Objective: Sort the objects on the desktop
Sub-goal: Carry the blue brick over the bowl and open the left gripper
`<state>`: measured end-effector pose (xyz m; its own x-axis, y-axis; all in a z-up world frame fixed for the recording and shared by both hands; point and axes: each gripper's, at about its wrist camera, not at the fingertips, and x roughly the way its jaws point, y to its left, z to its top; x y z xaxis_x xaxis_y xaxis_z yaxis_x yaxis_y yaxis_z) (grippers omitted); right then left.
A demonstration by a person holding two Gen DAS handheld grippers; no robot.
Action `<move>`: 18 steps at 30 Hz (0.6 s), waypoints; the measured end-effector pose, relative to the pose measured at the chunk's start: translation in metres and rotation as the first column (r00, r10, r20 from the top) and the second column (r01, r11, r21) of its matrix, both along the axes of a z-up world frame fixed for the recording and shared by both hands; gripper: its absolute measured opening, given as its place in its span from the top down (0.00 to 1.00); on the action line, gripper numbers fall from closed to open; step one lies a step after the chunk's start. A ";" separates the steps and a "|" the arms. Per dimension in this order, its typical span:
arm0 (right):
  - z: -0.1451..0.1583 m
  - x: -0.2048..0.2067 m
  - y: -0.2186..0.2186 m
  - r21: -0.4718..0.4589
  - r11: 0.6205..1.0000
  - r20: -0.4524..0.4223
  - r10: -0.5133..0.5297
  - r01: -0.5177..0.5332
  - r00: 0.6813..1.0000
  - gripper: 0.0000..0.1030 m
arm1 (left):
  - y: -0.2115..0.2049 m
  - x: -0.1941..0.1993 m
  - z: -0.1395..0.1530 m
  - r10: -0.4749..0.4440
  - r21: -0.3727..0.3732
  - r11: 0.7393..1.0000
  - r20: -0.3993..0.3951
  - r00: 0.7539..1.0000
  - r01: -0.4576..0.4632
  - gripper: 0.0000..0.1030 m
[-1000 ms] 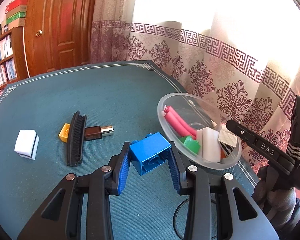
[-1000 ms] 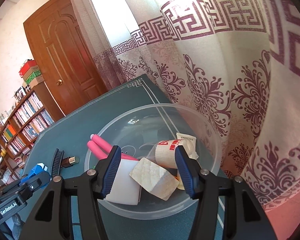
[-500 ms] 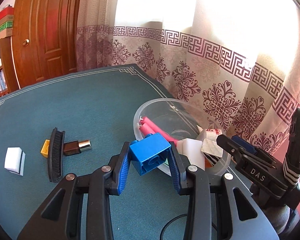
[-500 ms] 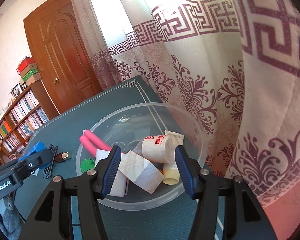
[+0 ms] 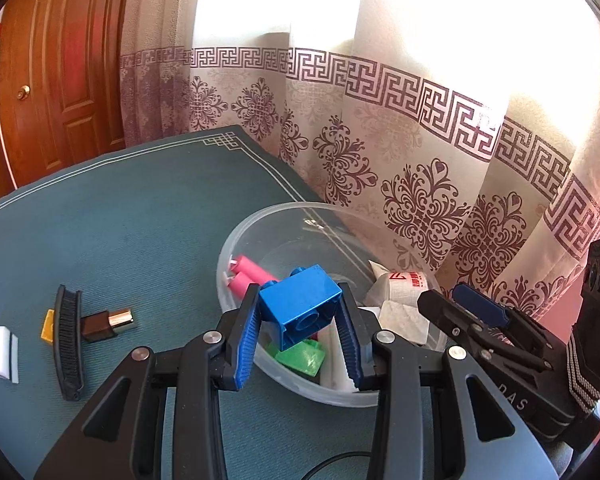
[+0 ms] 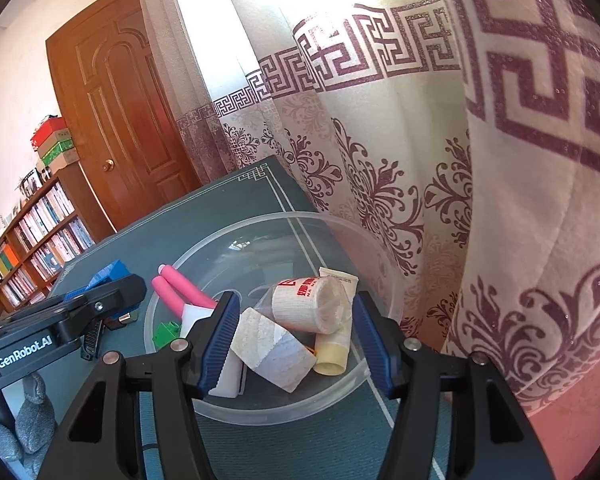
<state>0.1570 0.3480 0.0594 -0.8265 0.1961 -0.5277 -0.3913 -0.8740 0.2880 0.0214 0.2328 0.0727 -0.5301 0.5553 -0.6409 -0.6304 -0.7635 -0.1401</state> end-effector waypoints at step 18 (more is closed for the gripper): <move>-0.005 -0.002 -0.002 -0.001 1.000 0.014 0.006 -0.006 1.000 0.38 | 0.038 -0.028 -0.010 -0.071 0.035 0.997 0.089 0.993 0.068 0.39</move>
